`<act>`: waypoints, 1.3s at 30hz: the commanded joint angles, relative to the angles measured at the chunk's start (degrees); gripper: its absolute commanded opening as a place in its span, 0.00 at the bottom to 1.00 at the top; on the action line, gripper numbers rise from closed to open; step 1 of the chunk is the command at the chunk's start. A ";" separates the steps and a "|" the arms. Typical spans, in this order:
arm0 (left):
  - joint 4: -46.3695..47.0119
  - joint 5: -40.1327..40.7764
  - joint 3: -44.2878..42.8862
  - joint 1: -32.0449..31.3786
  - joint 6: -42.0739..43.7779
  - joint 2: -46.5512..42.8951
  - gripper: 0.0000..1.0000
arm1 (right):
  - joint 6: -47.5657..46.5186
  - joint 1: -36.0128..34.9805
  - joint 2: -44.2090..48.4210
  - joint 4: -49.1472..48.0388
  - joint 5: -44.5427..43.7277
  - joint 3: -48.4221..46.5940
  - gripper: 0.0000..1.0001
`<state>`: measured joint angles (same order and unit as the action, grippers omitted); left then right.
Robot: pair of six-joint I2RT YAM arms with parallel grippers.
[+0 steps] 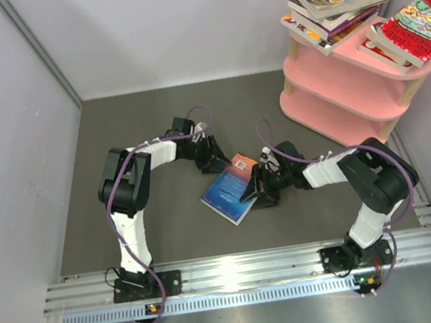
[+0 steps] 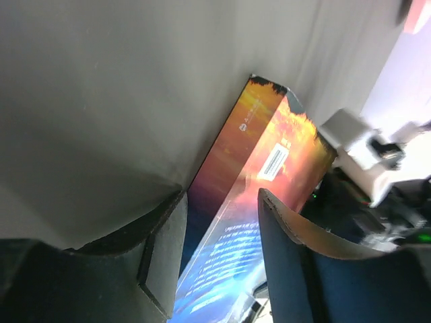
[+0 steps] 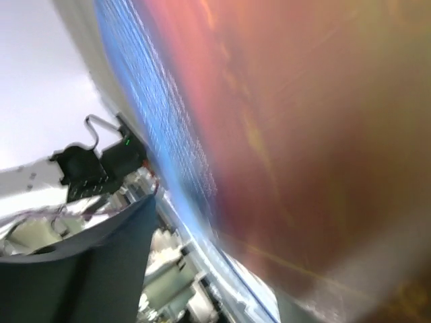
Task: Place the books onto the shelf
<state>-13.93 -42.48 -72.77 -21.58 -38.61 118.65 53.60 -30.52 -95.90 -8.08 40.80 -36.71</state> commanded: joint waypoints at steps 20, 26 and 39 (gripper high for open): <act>5.85 -1.73 13.01 -3.99 -3.22 1.67 0.51 | 8.17 -2.87 4.50 -0.79 -31.04 2.25 0.91; 6.20 -2.34 13.18 -6.80 -4.10 0.71 0.51 | 9.77 -4.63 4.40 -2.57 -33.58 1.91 0.66; -0.55 0.29 9.59 -4.70 -0.33 -1.14 0.52 | -0.24 -5.68 19.69 18.17 -40.27 -10.12 0.00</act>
<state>-1.21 -45.76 -63.96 -25.19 -43.18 116.25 60.05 -35.64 -81.14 8.75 9.41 -38.52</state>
